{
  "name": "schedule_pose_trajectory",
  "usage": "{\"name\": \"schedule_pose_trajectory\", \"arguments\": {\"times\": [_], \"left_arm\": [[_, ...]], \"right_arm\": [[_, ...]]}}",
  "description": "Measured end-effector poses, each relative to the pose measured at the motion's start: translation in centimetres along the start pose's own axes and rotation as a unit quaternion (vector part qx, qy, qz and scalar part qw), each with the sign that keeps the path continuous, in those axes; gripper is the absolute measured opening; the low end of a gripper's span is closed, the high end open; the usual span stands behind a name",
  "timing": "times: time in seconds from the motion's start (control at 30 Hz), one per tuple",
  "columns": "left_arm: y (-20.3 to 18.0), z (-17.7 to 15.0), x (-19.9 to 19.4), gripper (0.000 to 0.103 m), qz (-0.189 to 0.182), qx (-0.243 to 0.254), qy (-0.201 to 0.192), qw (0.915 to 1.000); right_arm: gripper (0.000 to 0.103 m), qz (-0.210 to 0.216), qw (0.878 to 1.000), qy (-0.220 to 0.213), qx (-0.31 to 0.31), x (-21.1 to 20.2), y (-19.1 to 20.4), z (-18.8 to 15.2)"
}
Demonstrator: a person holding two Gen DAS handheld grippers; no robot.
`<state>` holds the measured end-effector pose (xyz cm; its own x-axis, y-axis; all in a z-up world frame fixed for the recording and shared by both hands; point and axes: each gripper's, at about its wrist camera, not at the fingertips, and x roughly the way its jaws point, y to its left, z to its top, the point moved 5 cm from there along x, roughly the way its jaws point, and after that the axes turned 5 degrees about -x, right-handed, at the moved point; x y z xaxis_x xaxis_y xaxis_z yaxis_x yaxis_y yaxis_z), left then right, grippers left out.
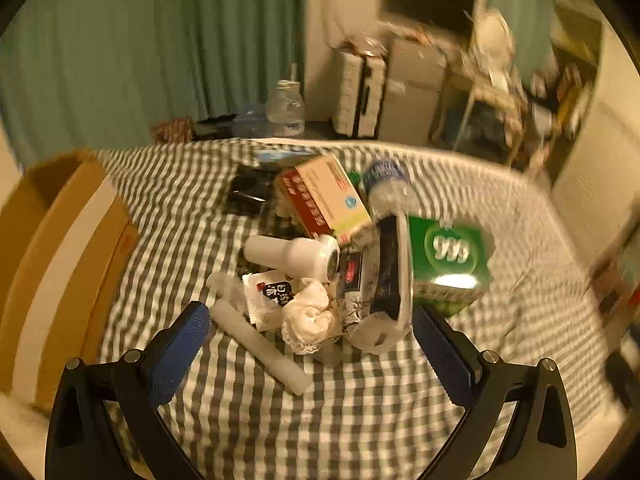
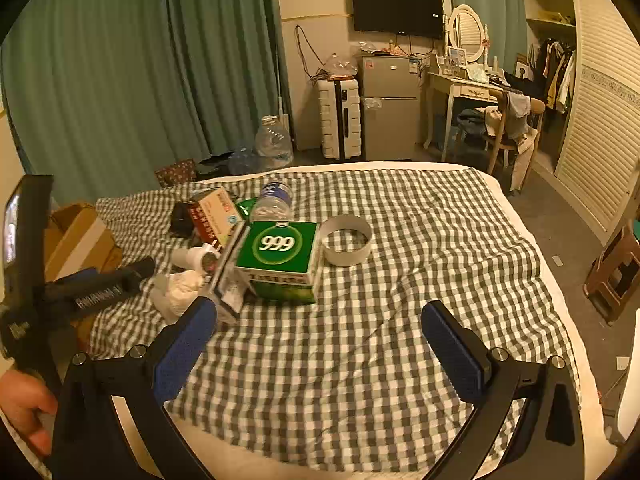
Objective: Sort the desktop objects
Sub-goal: 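Grasp the snack packet with the left tool while the right tool grasps the green box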
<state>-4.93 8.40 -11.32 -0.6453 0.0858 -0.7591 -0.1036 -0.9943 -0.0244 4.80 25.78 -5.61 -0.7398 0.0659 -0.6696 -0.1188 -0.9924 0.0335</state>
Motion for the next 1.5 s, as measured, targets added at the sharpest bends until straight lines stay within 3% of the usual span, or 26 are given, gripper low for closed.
{"name": "schedule_pose_trajectory", "arguments": {"times": [0.2, 0.33, 0.43, 0.47, 0.57, 0.67, 0.73, 0.83, 0.93, 1.03, 1.07, 1.1, 1.2, 1.3, 1.37, 1.5], "left_arm": [[-2.9, -0.9, 5.0, 0.103, 0.018, 0.058, 0.071, 0.9956], [-3.9, -0.5, 7.2, 0.103, 0.007, 0.064, 0.072, 0.9953], [-4.8, -0.4, 8.2, 0.091, -0.004, 0.071, 0.072, 0.9949], [-4.5, -0.4, 8.7, 0.079, -0.014, 0.071, 0.072, 0.9947], [-4.2, -0.5, 8.8, 0.021, -0.037, 0.057, 0.081, 0.9944], [-1.9, -0.1, 8.4, 0.020, -0.074, 0.000, 0.075, 0.9944], [-0.6, 0.2, 8.0, 0.020, -0.080, -0.031, 0.064, 0.9943], [0.3, 0.5, 7.6, 0.019, -0.075, -0.051, 0.053, 0.9945], [0.2, 0.7, 7.1, 0.019, -0.077, -0.050, 0.048, 0.9946], [-0.2, 0.5, 7.0, 0.019, -0.086, -0.043, 0.044, 0.9944], [-0.6, 0.6, 7.3, 0.019, -0.097, -0.042, 0.050, 0.9931], [-0.5, 0.7, 7.7, 0.019, -0.106, -0.045, 0.056, 0.9918], [0.3, 0.4, 8.6, 0.019, -0.123, -0.060, 0.065, 0.9885], [0.6, 0.4, 8.9, 0.019, -0.130, -0.069, 0.061, 0.9872], [0.3, 0.3, 9.1, 0.019, -0.134, -0.061, 0.060, 0.9873], [0.1, 0.2, 9.3, 0.019, -0.138, -0.061, 0.059, 0.9868]], "right_arm": [[0.103, 0.008, 1.000, 0.020, 0.011, 2.9, -1.2, -1.2], [0.103, 0.014, 0.999, 0.040, 0.012, 5.0, -1.3, -1.8], [0.103, 0.015, 0.999, 0.048, 0.007, 6.2, -0.9, -2.1], [0.103, 0.018, 0.999, 0.051, 0.004, 6.6, -0.7, -2.1], [0.103, 0.034, 0.998, 0.055, -0.005, 7.6, -0.1, -2.0], [0.103, 0.070, 0.993, 0.075, -0.051, 9.1, 0.8, -1.1], [0.103, 0.094, 0.984, 0.104, -0.111, 10.3, 1.5, 0.5], [0.103, 0.093, 0.966, 0.119, -0.211, 11.7, 2.2, 3.3], [0.103, 0.100, 0.933, 0.151, -0.310, 14.1, 4.3, 4.8], [0.101, 0.109, 0.876, 0.191, -0.430, 17.0, 6.9, 4.2], [0.101, 0.114, 0.864, 0.200, -0.448, 17.5, 7.4, 4.1], [0.101, 0.114, 0.854, 0.202, -0.466, 18.3, 8.1, 4.1], [0.101, 0.143, 0.844, 0.228, -0.464, 19.8, 9.1, 4.0], [0.101, 0.147, 0.823, 0.258, -0.484, 21.3, 9.5, 3.3], [0.101, 0.147, 0.829, 0.284, -0.459, 22.9, 9.9, 2.9], [0.095, 0.128, 0.864, 0.286, -0.395, 24.0, 9.3, 1.9]]}}
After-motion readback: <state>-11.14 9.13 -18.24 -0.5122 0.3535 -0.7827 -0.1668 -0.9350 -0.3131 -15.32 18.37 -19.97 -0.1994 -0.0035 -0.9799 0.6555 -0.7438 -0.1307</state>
